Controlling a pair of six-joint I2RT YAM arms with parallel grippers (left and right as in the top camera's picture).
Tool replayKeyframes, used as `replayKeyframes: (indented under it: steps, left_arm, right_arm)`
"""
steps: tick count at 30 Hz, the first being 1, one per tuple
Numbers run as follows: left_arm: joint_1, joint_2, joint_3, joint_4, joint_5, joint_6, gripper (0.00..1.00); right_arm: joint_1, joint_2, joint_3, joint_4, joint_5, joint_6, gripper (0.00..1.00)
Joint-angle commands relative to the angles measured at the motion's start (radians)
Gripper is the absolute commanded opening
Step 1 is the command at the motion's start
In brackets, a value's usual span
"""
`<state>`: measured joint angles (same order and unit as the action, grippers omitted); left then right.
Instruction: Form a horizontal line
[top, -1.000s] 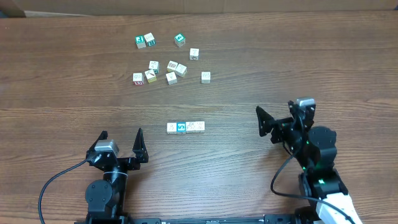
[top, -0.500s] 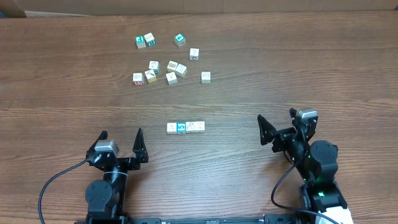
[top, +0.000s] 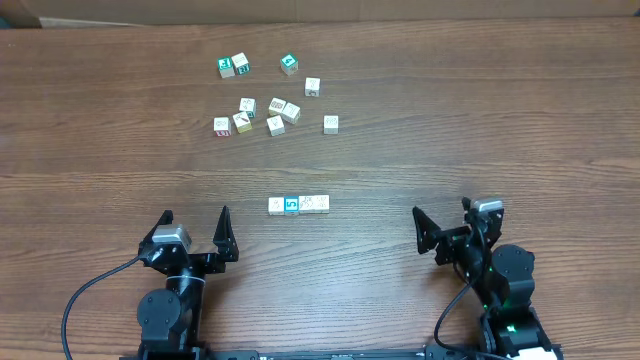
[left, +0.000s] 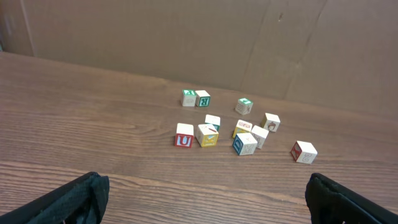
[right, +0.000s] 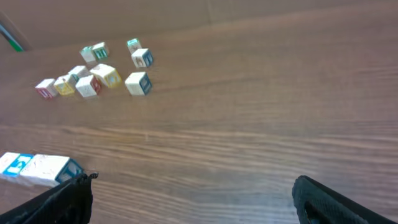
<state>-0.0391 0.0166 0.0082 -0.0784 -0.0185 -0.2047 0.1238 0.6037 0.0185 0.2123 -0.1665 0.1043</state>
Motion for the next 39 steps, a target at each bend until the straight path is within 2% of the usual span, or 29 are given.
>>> replayKeyframes:
  steps: [1,10,21,39]
  left_arm:
    - [-0.001,-0.012,-0.003,0.001,0.009,0.025,1.0]
    - [-0.001,-0.012,-0.003,0.001,0.009,0.025,1.0]
    - [-0.001,-0.012,-0.003,0.001,0.009,0.025,1.0]
    - [-0.001,-0.012,-0.003,0.001,0.009,0.025,1.0]
  right_arm:
    - [-0.008,-0.026,-0.01,0.006,0.016,-0.005,1.0]
    - [-0.008,-0.066,-0.01,-0.072,0.019,-0.005,1.0]
    - [-0.008,-0.183,-0.01,-0.291,0.082,-0.005,1.0]
    - [-0.009,-0.315,-0.01,-0.293,0.095,-0.005,1.0]
